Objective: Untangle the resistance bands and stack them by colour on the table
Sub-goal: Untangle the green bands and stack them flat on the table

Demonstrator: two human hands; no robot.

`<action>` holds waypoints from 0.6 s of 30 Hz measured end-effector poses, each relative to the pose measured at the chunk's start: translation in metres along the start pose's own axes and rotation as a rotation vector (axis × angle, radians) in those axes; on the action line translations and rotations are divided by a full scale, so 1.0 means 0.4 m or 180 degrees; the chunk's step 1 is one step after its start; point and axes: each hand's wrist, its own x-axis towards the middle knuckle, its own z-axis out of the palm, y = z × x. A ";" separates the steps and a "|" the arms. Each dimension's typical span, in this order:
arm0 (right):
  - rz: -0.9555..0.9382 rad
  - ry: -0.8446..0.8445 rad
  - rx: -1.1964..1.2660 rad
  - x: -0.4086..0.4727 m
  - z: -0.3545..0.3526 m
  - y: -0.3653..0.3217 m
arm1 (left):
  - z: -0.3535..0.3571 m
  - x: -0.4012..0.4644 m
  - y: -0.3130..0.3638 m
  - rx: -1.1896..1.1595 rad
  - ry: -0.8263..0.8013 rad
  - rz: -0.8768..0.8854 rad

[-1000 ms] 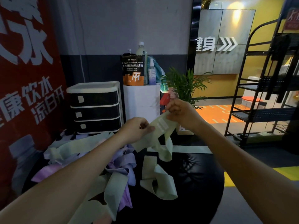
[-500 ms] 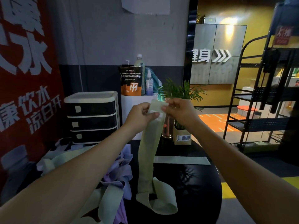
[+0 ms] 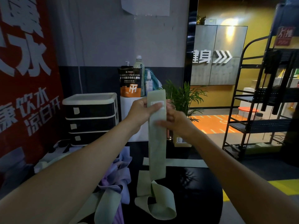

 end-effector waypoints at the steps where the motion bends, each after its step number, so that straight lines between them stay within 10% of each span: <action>1: 0.0099 -0.0078 -0.0048 -0.004 0.004 0.020 | 0.004 0.005 0.006 -0.0094 0.0030 -0.0014; 13: 0.1082 -0.0452 -0.1562 -0.075 -0.116 0.201 | -0.045 0.048 -0.107 -0.1363 0.1128 -0.0596; 18: 0.1775 -0.0030 -0.0777 -0.128 -0.186 0.297 | -0.039 0.051 -0.225 -0.1519 0.1491 -0.0997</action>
